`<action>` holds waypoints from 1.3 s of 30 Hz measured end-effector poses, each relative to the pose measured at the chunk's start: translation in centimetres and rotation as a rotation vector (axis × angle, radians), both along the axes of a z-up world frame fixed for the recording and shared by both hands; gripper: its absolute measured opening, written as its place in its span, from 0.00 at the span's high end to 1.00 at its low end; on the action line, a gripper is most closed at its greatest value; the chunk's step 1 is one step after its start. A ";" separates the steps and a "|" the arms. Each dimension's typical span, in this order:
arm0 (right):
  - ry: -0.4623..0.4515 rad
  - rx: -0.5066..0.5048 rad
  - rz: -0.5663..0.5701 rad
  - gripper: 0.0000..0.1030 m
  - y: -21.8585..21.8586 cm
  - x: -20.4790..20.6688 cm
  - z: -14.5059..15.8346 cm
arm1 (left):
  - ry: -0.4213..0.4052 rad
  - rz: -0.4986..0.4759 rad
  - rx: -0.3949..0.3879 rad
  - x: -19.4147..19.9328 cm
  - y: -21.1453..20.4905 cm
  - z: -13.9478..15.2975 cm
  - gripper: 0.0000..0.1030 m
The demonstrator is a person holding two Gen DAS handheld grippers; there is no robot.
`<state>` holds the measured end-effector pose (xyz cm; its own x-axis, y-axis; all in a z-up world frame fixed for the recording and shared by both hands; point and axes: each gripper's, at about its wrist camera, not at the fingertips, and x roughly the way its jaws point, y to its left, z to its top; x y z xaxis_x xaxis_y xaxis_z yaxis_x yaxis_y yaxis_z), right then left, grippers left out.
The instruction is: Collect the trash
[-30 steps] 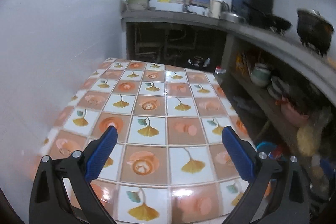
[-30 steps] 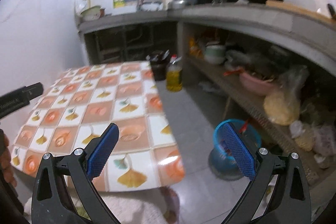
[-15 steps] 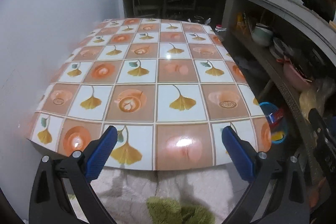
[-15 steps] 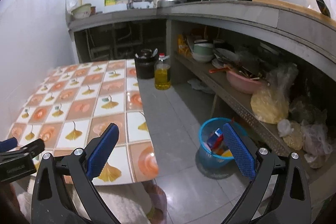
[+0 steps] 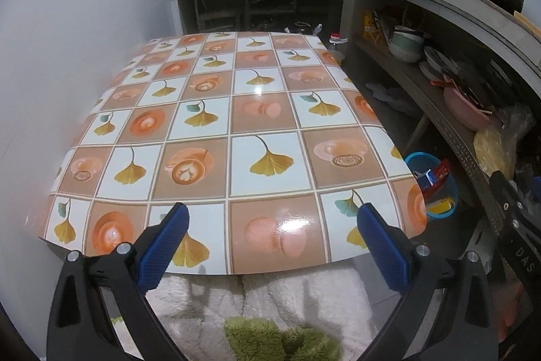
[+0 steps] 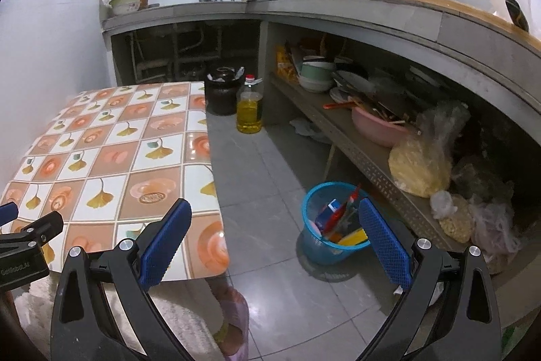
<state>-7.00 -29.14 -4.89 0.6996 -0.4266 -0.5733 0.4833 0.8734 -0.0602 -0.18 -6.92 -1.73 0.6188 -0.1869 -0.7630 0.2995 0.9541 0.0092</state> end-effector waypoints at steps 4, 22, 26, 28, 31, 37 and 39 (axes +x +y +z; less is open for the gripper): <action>0.004 0.005 0.009 0.08 -0.1 0.1 -0.1 | 0.000 -0.001 0.000 0.0 0.0 -0.1 0.05; 0.010 -0.011 0.070 0.08 0.1 0.2 0.1 | 0.002 0.006 -0.004 0.3 0.4 -0.2 0.05; 0.011 -0.014 0.073 0.08 0.2 0.1 0.1 | 0.001 0.003 -0.002 0.3 0.4 -0.2 0.05; 0.008 -0.015 0.078 0.08 0.3 0.1 0.1 | 0.001 0.005 -0.004 0.3 0.4 -0.2 0.05; 0.008 -0.022 0.086 0.08 0.4 0.1 0.1 | 0.002 0.007 -0.004 0.3 0.5 -0.2 0.05; 0.010 -0.025 0.089 0.08 0.5 0.1 0.1 | -0.001 0.008 -0.010 0.0 0.8 0.0 0.05; 0.012 -0.032 0.091 0.08 0.6 0.1 0.1 | 0.001 0.012 -0.009 0.0 0.9 0.0 0.05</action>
<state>-6.88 -28.56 -4.82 0.7296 -0.3795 -0.5689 0.4008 0.9114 -0.0939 -0.20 -6.05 -1.74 0.6202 -0.1864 -0.7620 0.2879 0.9577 0.0001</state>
